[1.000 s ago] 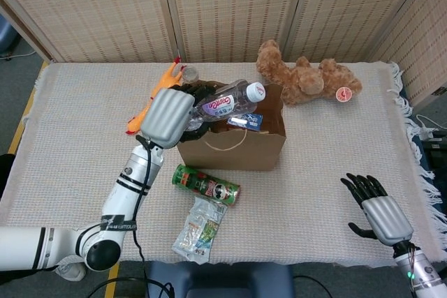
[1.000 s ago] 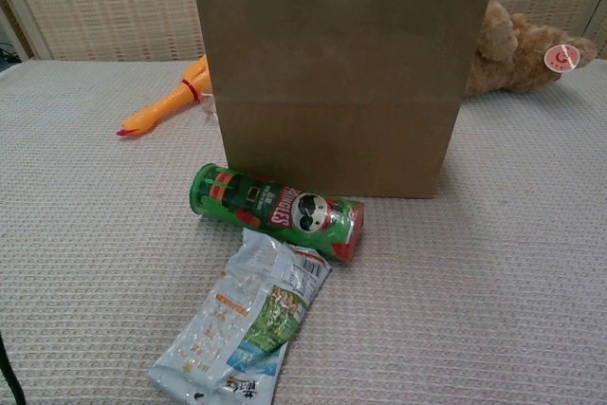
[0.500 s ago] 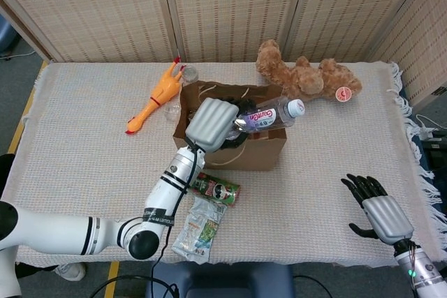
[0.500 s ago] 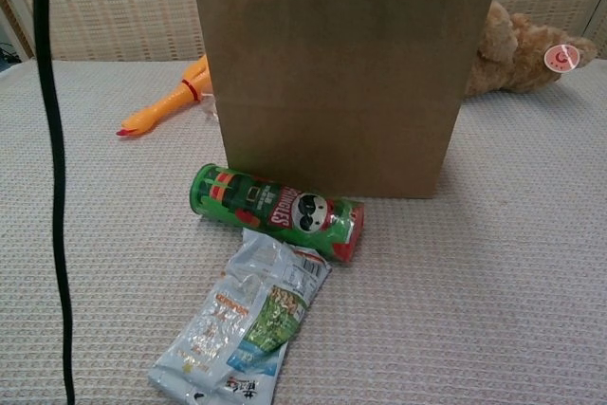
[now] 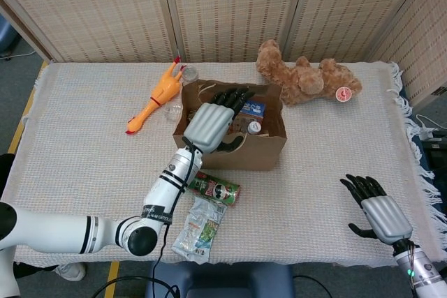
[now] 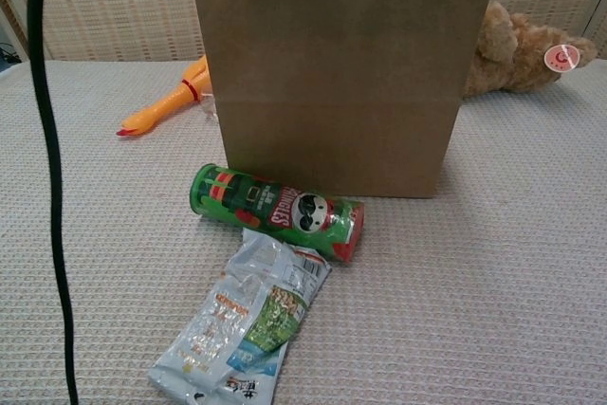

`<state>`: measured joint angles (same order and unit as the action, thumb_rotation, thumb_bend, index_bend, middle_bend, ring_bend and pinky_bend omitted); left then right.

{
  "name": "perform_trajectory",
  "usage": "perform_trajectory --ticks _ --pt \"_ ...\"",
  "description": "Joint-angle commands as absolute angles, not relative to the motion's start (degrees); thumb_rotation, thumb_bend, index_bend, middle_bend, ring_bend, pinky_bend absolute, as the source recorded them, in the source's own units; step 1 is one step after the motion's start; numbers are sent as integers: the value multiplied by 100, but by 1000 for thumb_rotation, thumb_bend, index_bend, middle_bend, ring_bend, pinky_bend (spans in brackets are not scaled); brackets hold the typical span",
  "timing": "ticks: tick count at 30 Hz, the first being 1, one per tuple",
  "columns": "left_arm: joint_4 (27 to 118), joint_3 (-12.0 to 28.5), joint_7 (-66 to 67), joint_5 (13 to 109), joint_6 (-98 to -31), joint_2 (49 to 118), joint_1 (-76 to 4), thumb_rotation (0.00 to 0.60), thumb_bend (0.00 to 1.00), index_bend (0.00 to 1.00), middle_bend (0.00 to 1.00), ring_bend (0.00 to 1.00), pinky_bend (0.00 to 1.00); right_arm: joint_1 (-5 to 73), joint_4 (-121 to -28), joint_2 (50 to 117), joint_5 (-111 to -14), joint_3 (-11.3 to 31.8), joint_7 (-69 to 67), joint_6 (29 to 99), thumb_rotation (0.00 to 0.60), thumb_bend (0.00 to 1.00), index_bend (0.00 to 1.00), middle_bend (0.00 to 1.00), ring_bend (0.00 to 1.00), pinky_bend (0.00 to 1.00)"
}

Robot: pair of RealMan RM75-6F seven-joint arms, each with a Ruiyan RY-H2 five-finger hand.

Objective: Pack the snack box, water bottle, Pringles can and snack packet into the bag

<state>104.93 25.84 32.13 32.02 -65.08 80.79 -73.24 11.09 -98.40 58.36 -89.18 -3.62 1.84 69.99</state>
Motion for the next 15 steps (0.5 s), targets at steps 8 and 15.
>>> perform_trajectory --ticks 8,15 --pt "10882 2623 3132 3654 -6971 7326 -6834 600 343 0 0 0 108 1097 -9825 5844 -8919 -361 248 7033 600 128 47 0 0 0" --pt "10998 2668 2713 3551 -7068 6317 -6061 600 350 0 0 0 111 1063 -9796 5882 -8928 -351 351 7112 600 128 47 0 0 0"
